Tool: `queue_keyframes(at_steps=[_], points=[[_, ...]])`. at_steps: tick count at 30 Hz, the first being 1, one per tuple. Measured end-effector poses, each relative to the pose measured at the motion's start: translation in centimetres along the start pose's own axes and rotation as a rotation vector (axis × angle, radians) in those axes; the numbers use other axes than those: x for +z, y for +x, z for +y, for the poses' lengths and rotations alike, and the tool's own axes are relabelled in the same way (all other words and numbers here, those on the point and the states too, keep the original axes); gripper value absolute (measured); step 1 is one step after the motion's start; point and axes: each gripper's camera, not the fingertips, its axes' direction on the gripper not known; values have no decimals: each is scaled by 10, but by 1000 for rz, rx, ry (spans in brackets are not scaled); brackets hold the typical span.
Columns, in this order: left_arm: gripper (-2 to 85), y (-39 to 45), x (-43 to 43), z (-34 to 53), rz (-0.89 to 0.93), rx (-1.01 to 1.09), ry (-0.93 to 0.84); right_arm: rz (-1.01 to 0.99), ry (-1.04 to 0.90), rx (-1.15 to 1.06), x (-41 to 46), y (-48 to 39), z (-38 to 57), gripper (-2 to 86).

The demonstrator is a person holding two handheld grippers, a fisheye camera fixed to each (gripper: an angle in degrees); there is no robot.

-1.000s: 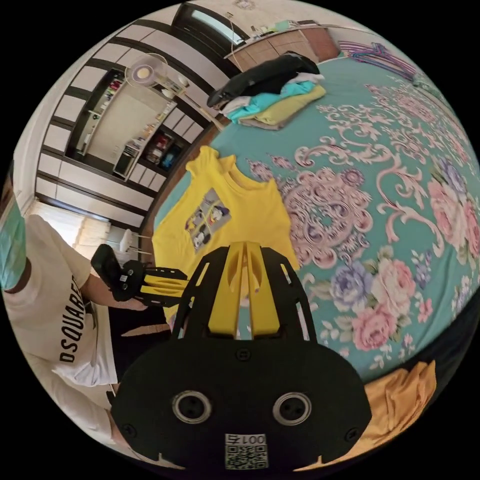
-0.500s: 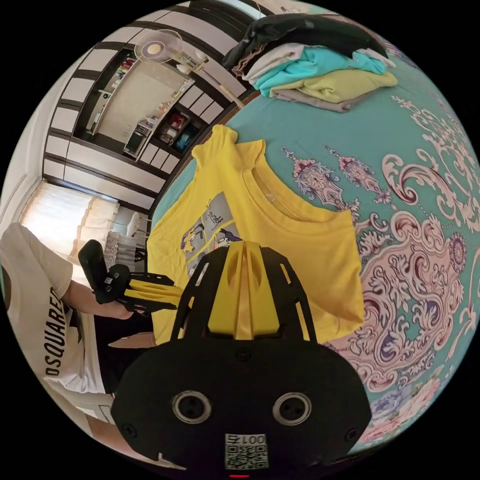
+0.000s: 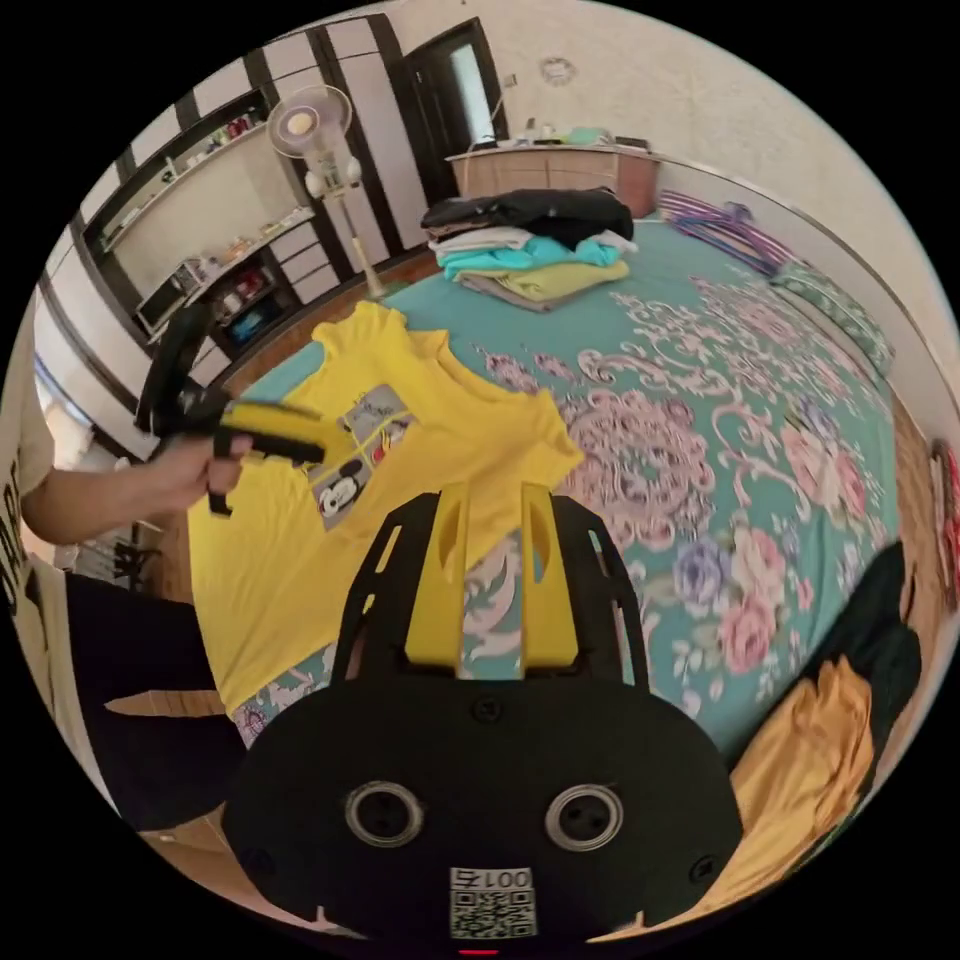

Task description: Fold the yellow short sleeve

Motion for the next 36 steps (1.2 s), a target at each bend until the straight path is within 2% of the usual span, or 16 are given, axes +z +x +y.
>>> queue_keyframes(at_steps=[3, 6, 12, 16, 19, 27, 36], points=[[41, 6, 15, -62, 97, 186, -35, 150, -86, 58, 26, -42, 45, 72], [57, 13, 33, -113, 108, 336, -154, 258, -115, 134, 58, -70, 70, 69], [53, 28, 34, -184, 237, 587, -382, 292, -83, 245, 101, -71, 89, 60], [2, 26, 34, -218, 323, 576, -514, 273, -67, 286, 115, -56, 105, 35], [-6, 22, 24, -235, 381, 536, -511, 290, -46, 300, 117, -51, 123, 24], [-8, 9, -2, -262, 393, 453, -506, 309, -61, 297, 139, -36, 167, 10], [20, 8, -39, -279, 452, 459, -493, 293, -31, 288, 168, 4, 186, 26]])
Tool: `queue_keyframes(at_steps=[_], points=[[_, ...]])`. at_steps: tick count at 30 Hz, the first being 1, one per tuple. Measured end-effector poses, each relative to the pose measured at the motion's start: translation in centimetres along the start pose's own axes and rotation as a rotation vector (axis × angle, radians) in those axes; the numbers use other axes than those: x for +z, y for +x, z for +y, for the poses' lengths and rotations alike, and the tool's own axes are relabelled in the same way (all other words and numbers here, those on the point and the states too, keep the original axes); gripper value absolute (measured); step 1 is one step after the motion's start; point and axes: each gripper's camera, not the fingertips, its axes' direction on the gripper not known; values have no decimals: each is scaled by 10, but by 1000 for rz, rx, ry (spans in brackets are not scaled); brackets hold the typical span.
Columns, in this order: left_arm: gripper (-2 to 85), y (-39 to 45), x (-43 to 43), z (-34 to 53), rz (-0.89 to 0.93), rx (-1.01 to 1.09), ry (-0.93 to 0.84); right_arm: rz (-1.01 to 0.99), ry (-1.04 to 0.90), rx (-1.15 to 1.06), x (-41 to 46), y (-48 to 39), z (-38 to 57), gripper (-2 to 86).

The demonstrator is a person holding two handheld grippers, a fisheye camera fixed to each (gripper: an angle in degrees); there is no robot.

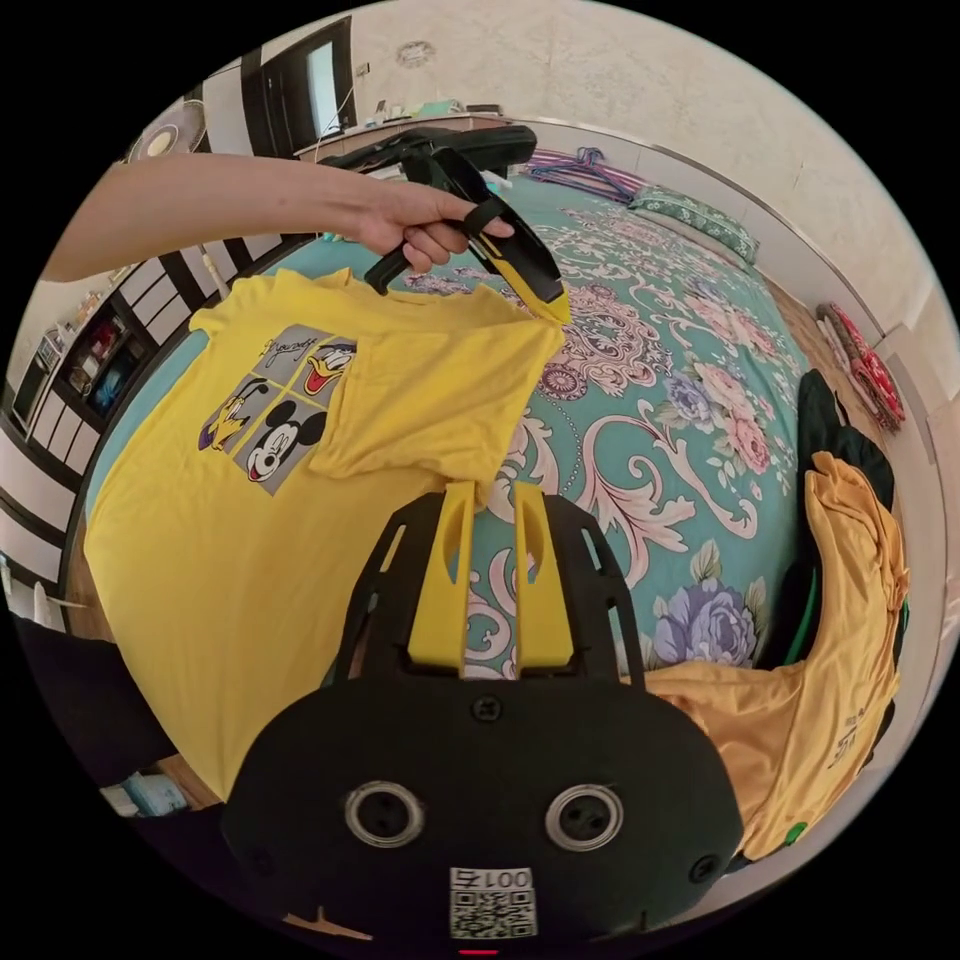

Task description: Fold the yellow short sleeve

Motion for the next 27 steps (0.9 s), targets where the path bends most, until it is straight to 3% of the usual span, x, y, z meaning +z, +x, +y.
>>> queue_keyframes(at_steps=[5, 12, 17, 22, 27], points=[[-6, 5, -3, -1, -33, -6, -42, 31, -33, -21, 30, 10, 3, 17], [-9, 8, -17, 15, -116, -86, 30, 53, -28, 24, 66, 32, 30, 10], [-9, 19, -36, 36, -41, -56, 87, 23, -3, 44, 87, 54, 31, 10], [4, 55, -45, 88, -244, -1, -10, -12, -6, 31, 110, 73, 30, 10], [24, 77, -43, 147, -271, 41, -55, -49, -38, -7, 142, 76, 24, 11]])
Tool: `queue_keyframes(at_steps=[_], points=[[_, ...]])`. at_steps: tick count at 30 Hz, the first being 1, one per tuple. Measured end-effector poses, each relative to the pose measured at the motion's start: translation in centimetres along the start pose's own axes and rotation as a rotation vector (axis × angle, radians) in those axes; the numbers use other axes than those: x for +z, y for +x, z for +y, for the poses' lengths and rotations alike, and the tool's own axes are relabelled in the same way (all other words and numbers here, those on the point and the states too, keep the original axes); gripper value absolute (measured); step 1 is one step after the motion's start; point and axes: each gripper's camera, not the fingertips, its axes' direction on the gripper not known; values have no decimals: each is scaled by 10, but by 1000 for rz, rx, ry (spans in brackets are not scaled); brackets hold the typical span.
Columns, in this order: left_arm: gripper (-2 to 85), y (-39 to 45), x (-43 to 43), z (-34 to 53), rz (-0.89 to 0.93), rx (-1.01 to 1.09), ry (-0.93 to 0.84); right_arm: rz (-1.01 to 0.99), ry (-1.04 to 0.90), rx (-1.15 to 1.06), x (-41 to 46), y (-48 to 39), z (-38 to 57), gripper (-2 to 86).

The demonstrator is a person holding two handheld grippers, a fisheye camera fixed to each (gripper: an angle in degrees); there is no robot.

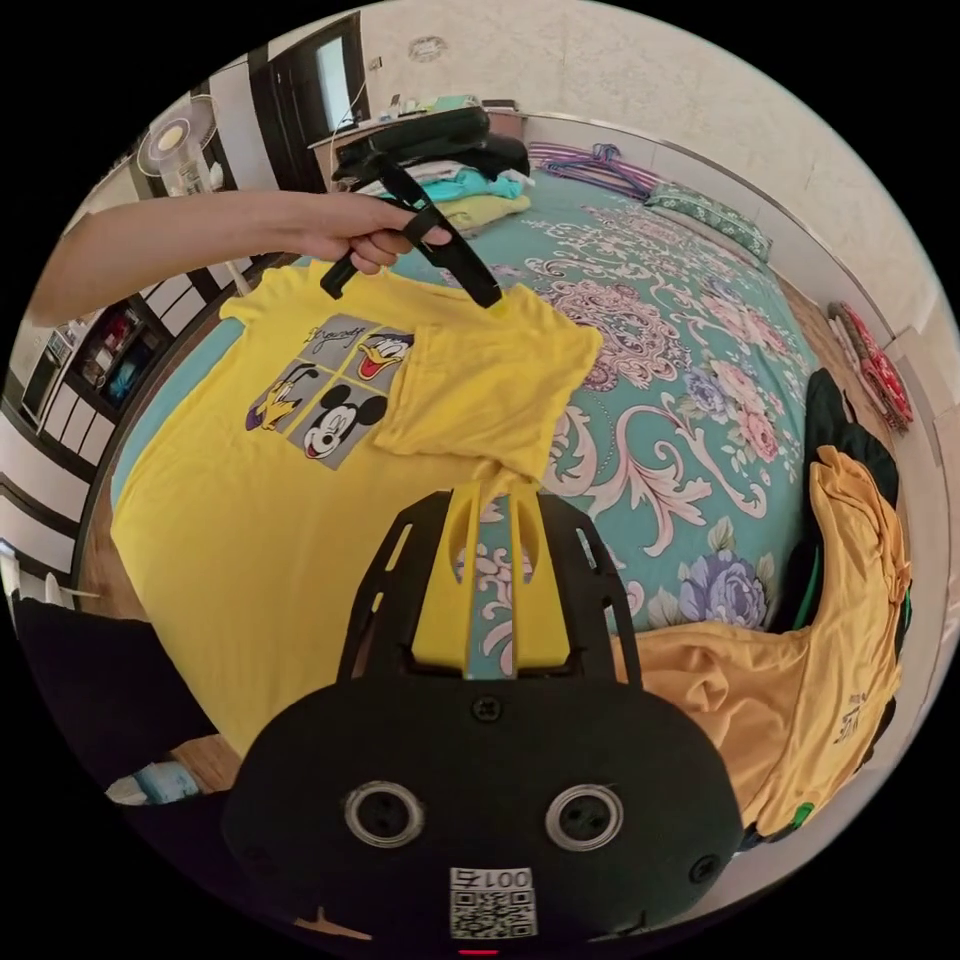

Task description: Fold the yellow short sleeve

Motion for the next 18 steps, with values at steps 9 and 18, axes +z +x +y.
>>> queue_keyframes(at_steps=[9, 18], points=[[-8, -6, 11, 51, -13, -61, -23, 33, -64, 4, 89, 24, -13, 7], [-14, -3, -11, 145, -142, -301, 91, -2, 30, -135, 154, 24, -82, 8]])
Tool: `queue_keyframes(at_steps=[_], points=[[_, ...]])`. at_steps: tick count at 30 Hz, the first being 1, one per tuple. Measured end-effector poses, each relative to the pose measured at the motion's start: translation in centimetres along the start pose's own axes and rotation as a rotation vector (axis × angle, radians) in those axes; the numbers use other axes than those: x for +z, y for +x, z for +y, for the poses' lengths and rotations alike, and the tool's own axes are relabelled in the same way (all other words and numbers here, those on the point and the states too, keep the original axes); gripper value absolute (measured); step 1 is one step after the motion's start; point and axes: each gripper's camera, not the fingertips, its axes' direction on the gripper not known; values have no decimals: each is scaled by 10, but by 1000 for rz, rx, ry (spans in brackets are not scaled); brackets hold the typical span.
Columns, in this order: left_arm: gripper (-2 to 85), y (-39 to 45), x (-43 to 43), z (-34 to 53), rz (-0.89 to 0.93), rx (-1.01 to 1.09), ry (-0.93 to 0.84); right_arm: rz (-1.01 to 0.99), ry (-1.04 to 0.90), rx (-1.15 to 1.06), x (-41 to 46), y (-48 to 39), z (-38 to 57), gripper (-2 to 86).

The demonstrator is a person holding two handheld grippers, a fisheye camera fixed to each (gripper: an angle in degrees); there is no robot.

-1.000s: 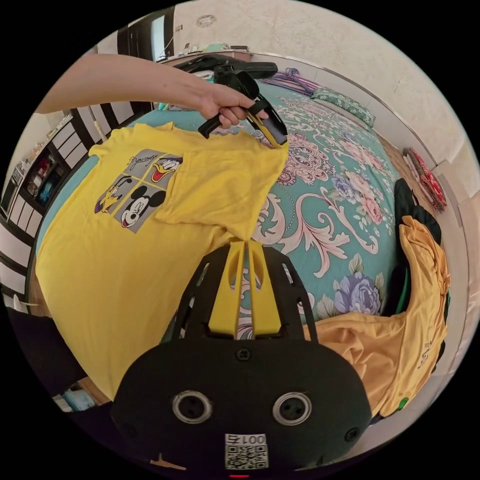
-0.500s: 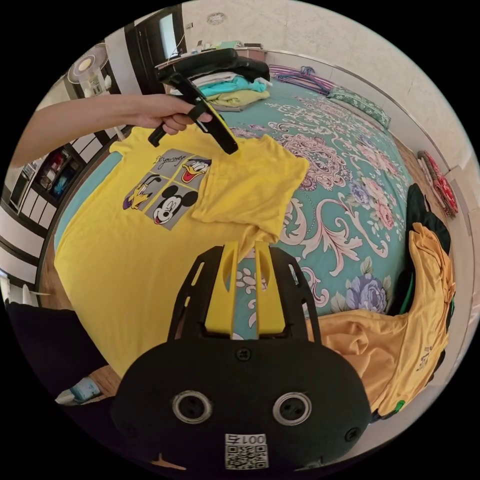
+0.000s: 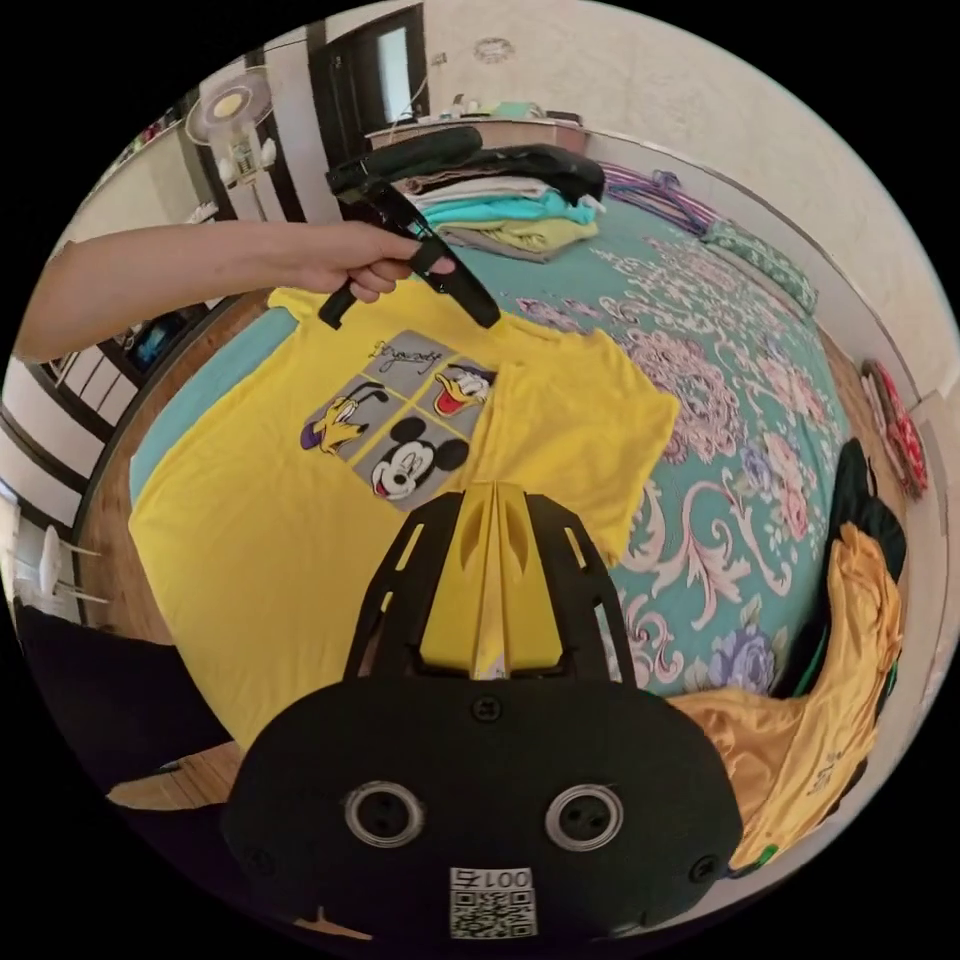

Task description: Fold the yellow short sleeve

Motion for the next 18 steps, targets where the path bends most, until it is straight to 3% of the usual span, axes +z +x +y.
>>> queue_keyframes(at_steps=[4, 7, 12, 18], points=[[-10, -24, -24, 67, -157, -167, 60, 50, -178, 76, 91, 12, -27, 9], [-7, -52, -46, 126, -266, -328, 96, 63, -176, 63, 108, 16, -37, 9], [29, -98, -70, 205, -402, -503, 110, -47, -14, -42, 117, 22, -92, 19], [90, -153, -54, 243, -365, -651, 94, -233, 83, -310, 203, 28, -244, 64]])
